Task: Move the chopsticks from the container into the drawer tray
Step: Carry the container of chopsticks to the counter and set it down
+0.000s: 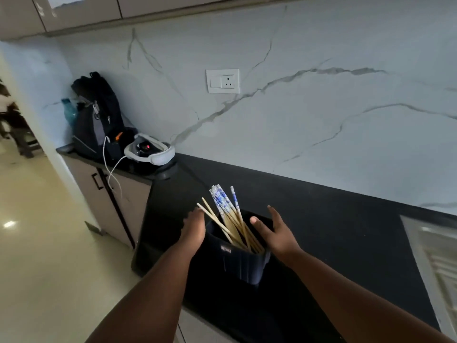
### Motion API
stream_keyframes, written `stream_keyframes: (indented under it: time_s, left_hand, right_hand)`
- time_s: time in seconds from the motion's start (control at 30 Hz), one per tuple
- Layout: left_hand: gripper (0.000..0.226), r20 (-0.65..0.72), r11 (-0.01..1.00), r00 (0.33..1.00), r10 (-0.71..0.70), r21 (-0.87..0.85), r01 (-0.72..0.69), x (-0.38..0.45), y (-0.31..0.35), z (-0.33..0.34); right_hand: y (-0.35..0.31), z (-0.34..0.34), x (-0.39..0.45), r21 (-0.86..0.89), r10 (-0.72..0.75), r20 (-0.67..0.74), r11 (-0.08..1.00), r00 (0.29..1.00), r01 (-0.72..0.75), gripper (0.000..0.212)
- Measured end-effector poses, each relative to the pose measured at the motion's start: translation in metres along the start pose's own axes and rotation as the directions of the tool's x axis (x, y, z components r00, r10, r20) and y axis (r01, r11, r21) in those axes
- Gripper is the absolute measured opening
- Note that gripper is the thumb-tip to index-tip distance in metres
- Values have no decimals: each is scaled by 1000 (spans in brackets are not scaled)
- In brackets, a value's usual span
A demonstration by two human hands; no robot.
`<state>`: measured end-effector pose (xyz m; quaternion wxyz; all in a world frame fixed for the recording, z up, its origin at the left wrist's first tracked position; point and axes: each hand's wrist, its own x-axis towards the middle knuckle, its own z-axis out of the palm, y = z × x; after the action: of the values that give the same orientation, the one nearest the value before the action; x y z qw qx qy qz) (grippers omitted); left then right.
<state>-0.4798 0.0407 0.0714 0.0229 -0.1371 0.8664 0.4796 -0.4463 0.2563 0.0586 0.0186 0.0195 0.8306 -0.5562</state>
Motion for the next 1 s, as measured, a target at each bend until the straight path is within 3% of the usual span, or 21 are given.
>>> stream_keyframes:
  time_s: [0.03,0.07,0.1,0.2,0.3,0.4,0.63,0.83,1.0]
  left_hand:
    - [50,83,949,989,-120,-281,139,-1,7,5]
    - [49,175,813,968,-183,-527,249,-2,13,9]
    - [49,246,732,951,-189,-610,303,0,18,12]
    - [44,254,708,946,-200,-630,318,-2,24,12]
    - [43,251,607,942,-223,-720,336,0,18,4]
    - [44,184,560,952,-245,-774,294,-4,4,-13]
    - [55,-78,588,962,-261,-803,94,-41,-50,-90]
    - [61,-201,576,901,-384,-815,64,-109,-120,-169]
    - [60,-284,502,838,-466,-865,-14,-196,-184,-230]
  right_hand:
    - [1,4,5,117,12,-10,993,1000,-11,86]
    - [1,9,11,227,25,-30,974,999,-18,76]
    - [1,13,17,328,41,-54,945,998,-21,65]
    - [-5,20,40,552,165,-76,828,983,-96,39]
    - [-16,25,53,595,240,14,778,971,-201,40]
    - [-26,45,58,585,237,100,771,966,-250,43]
    - [-68,135,46,590,134,325,745,936,-312,33]
    - [-106,237,-4,525,86,536,745,840,-411,26]
    - [-131,327,-80,407,17,713,803,701,-435,19]
